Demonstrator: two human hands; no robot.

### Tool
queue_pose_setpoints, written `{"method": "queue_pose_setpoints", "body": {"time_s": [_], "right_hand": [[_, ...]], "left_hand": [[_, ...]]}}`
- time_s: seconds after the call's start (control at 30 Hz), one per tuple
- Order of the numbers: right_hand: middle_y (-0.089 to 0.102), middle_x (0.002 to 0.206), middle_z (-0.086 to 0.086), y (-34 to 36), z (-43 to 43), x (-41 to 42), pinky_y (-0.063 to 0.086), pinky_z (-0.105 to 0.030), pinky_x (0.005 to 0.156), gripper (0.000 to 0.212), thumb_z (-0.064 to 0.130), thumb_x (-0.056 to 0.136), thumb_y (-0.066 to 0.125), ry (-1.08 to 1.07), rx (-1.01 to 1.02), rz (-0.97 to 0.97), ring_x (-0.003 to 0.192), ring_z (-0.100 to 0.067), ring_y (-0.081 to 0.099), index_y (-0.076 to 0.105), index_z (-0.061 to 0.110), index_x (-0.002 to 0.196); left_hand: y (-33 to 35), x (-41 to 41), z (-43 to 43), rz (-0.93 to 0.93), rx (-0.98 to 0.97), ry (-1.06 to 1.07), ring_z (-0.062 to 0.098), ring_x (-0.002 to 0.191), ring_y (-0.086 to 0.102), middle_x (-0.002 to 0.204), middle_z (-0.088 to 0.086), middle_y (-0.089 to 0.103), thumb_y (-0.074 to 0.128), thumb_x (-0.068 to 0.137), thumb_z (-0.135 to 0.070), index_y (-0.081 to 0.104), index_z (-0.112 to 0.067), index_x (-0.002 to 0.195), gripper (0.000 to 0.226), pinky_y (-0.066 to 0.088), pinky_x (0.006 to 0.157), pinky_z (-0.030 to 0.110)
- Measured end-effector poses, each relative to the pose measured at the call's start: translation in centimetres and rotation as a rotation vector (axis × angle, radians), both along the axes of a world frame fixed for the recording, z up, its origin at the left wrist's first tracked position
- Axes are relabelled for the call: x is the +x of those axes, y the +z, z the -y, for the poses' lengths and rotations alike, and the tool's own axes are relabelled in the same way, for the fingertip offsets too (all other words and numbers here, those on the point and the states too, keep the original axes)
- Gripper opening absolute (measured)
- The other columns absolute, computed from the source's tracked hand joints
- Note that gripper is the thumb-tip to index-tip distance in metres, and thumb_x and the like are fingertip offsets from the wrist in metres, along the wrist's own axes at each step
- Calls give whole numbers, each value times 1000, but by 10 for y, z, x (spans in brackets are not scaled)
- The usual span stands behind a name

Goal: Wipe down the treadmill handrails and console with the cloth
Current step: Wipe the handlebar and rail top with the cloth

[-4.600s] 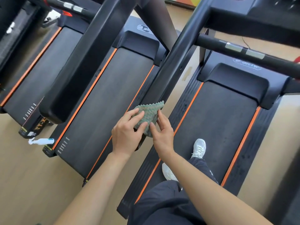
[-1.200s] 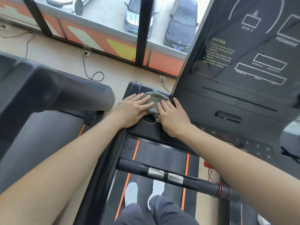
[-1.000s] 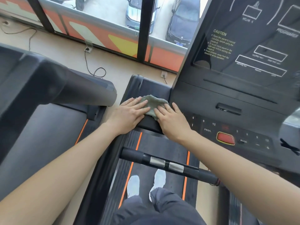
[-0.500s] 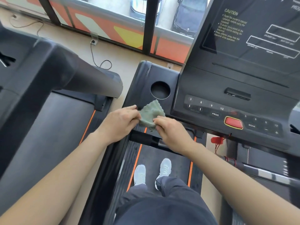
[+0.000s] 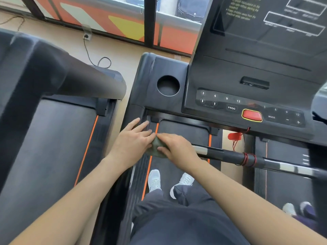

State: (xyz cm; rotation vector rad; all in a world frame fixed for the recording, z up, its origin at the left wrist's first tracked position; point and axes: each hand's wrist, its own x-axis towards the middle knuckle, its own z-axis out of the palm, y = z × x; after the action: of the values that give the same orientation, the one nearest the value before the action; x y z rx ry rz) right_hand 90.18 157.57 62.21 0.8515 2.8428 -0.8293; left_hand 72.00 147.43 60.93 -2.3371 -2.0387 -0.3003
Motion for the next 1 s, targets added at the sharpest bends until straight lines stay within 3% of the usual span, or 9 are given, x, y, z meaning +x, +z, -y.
{"method": "queue_pose_setpoints", "body": {"time_s": [0.1, 0.2, 0.3, 0.43, 0.7, 0.87, 1.0], "right_hand": [[67, 130, -1, -4, -3, 16, 53, -38, 88, 46, 24, 89, 72, -16, 49, -40, 111, -28, 64, 61, 10, 131], [69, 123, -4, -6, -5, 32, 54, -39, 82, 45, 21, 85, 75, -23, 87, -52, 104, -31, 66, 64, 7, 126], [71, 120, -4, -8, -9, 48, 55, -38, 78, 43, 18, 82, 78, -48, 121, -73, 101, -31, 67, 66, 7, 122], [70, 119, -4, -12, -18, 79, 55, -40, 83, 43, 18, 82, 76, -103, 127, -59, 102, -30, 67, 65, 8, 123], [70, 123, -5, -5, -47, 177, 52, -37, 94, 45, 14, 81, 81, -222, 207, 25, 111, -28, 67, 67, 8, 123], [70, 126, -5, 3, -55, 214, 51, -40, 98, 52, 13, 72, 88, -238, 281, 21, 110, -27, 68, 69, 8, 120], [73, 117, -6, 3, -55, 232, 49, -37, 96, 48, 13, 69, 91, -284, 351, -46, 103, -28, 69, 73, 7, 113]], "left_hand": [[-1, 5, -5, -5, -9, -28, 22, 106, 71, 105, -2, 74, 69, 86, -22, 71, -14, 111, 26, 39, 114, 45], [-3, 12, -13, 59, -57, -39, 23, 91, 73, 102, -1, 75, 86, 74, -20, 72, -14, 109, 38, 50, 97, 40], [-1, 22, -20, 114, -126, -44, 26, 86, 73, 102, 0, 76, 91, 71, -22, 74, -13, 112, 45, 58, 76, 38], [-3, 48, -34, 180, -123, -80, 29, 84, 71, 106, 2, 75, 88, 76, -21, 73, -12, 114, 43, 58, 68, 38], [-14, 137, -87, 213, -192, -222, 27, 83, 71, 106, 0, 76, 80, 86, -30, 72, -14, 119, 38, 54, 69, 36], [-7, 181, -111, 242, -262, -228, 28, 125, 56, 143, -1, 59, 43, 108, -39, 47, -19, 150, 47, 40, 98, 40], [-13, 195, -116, 283, -261, -254, 27, 119, 59, 139, -2, 62, 46, 107, -38, 50, -24, 148, 44, 43, 94, 41]]}}
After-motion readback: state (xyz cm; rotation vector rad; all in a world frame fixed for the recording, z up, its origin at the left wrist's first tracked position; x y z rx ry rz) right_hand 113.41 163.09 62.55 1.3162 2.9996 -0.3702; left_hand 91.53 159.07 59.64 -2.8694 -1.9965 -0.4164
